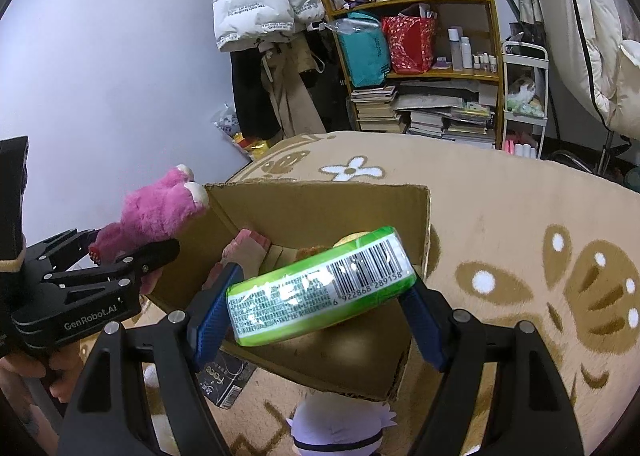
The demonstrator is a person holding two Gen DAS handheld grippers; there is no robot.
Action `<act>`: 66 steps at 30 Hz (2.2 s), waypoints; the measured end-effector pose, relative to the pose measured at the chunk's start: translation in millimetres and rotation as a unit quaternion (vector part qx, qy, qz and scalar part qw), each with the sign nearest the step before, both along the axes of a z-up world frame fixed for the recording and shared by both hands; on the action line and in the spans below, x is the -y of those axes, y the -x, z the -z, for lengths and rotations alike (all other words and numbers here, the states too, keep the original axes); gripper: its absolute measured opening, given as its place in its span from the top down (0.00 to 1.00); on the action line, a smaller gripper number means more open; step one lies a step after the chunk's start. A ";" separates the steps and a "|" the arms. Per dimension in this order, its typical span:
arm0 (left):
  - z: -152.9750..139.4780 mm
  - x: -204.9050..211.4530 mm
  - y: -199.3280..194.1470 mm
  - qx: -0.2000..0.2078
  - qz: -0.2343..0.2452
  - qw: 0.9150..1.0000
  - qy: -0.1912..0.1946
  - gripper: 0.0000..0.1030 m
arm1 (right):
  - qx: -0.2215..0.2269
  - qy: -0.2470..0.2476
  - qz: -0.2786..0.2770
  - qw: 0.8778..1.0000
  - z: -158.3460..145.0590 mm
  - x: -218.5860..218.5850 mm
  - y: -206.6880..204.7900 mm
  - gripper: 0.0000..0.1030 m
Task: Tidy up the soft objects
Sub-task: 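Lift bear and green box over the box and release the bear, then release green box into the box with right tool and withdraw both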
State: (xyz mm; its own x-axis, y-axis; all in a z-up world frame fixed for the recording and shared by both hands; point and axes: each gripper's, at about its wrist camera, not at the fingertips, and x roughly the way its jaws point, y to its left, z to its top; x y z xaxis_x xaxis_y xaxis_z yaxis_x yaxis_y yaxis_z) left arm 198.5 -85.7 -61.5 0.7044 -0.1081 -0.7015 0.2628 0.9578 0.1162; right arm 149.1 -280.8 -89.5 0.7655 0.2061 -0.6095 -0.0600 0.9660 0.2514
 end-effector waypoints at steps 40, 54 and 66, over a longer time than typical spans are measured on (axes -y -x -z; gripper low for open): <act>0.5 -5.3 -2.8 -0.028 0.003 1.000 0.011 0.15 | 0.002 0.001 0.006 1.000 -5.3 3.9 2.8 0.01; -21.0 -25.2 49.2 -0.035 -0.005 0.999 0.013 0.02 | -0.020 0.023 -0.007 1.000 -23.0 -17.9 52.7 0.00; -23.3 -42.8 81.3 -0.082 -0.016 0.996 0.022 0.02 | -0.066 0.051 -0.040 0.996 -13.0 -46.6 105.0 0.00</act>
State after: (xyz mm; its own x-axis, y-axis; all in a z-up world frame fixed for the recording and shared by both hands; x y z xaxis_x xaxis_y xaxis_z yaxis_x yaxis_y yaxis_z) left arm 117.2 -42.9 -38.2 0.5849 -0.1200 -0.8022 0.2438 0.9693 0.0328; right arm 44.1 -234.2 -76.5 0.6607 0.1946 -0.7249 -0.1103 0.9805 0.1627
